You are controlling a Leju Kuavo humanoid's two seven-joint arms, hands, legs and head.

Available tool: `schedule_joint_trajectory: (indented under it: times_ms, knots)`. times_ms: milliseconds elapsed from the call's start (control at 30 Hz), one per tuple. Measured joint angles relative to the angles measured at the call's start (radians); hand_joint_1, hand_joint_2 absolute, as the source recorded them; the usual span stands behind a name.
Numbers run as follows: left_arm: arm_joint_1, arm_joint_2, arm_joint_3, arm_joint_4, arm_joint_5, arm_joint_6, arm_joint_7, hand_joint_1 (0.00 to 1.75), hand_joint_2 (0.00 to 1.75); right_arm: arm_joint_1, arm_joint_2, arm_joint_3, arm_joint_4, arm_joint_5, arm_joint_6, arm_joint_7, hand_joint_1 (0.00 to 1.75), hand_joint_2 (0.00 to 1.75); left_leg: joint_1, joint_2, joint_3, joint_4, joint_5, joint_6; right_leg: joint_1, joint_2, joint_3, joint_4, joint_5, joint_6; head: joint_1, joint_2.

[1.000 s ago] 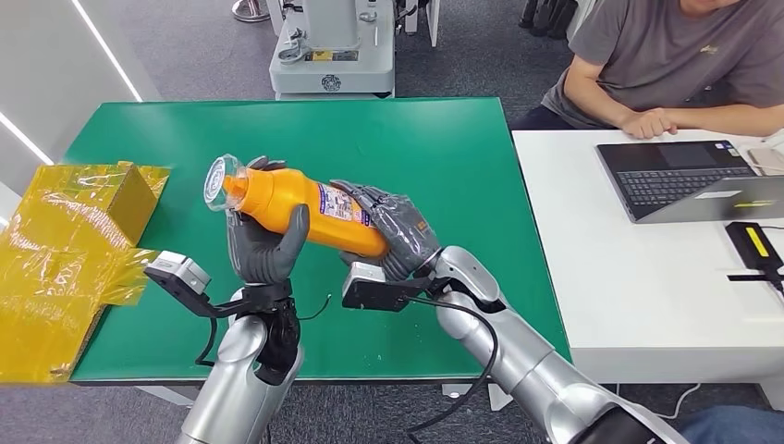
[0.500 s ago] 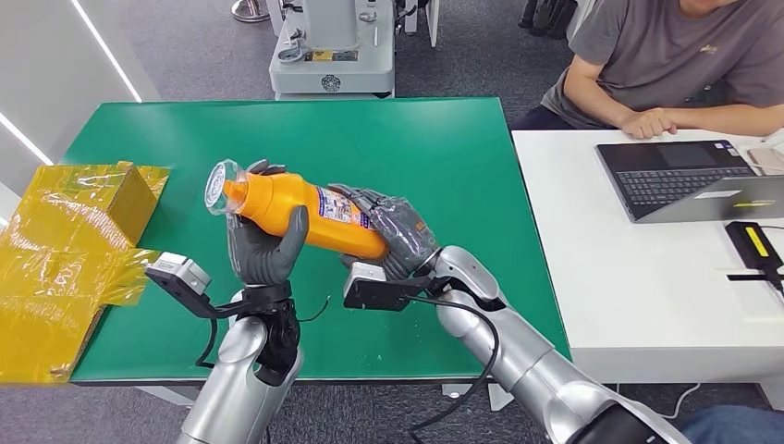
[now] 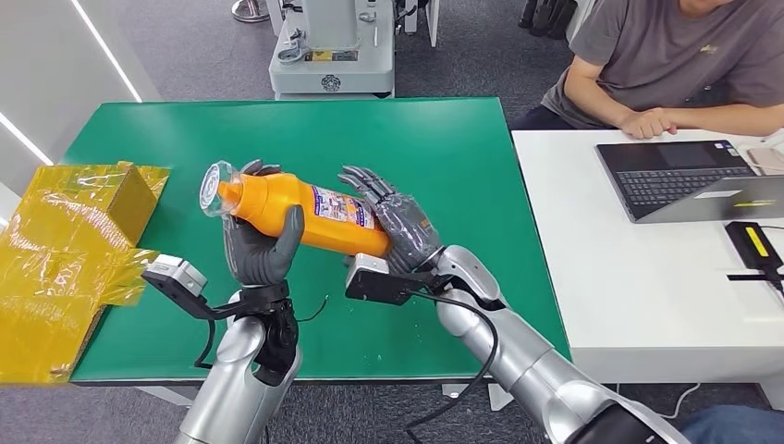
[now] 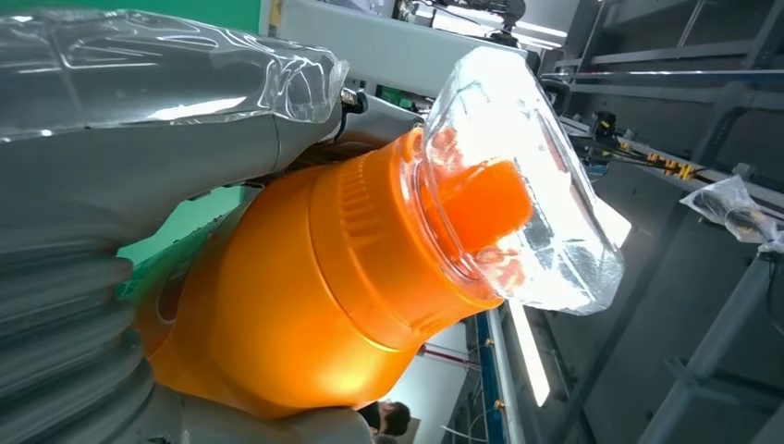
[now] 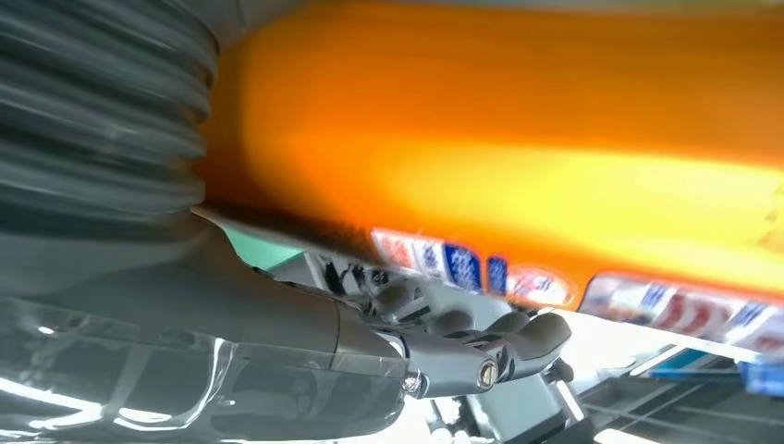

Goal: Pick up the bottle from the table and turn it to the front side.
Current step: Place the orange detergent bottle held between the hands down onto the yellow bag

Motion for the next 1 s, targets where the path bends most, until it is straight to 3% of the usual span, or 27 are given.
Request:
schedule_joint_trajectory:
  times_ms: [500,833,1000]
  knots:
    - [0.007,0.007,0.001,-0.002,-0.006,0.014,-0.001,1.75,1.75,0.12,-0.011,-0.071,-0.143,-0.102,-0.095,0.012,0.0,1.75,0.0,0.0,0.0,0.0,0.0,0.0,0.0,0.0,0.0,0.0,0.0,0.0,0.0,0.0]
    - [0.051,0.022,0.027,-0.036,-0.022,0.049,-0.001,1.75,1.75,0.269,-0.02,-0.126,-0.389,-0.29,-0.273,-0.056,0.0,1.75,0.0,0.0,-0.001,0.0,0.0,0.0,0.0,0.0,0.0,0.0,-0.001,0.0,0.0,0.0]
    - [0.073,0.025,0.035,-0.061,-0.031,0.057,0.004,1.75,1.75,0.332,-0.02,-0.144,-0.498,-0.316,-0.331,-0.055,0.0,1.75,0.0,0.0,-0.001,-0.001,-0.001,0.0,0.0,0.0,-0.001,0.0,-0.001,0.0,0.0,0.0]
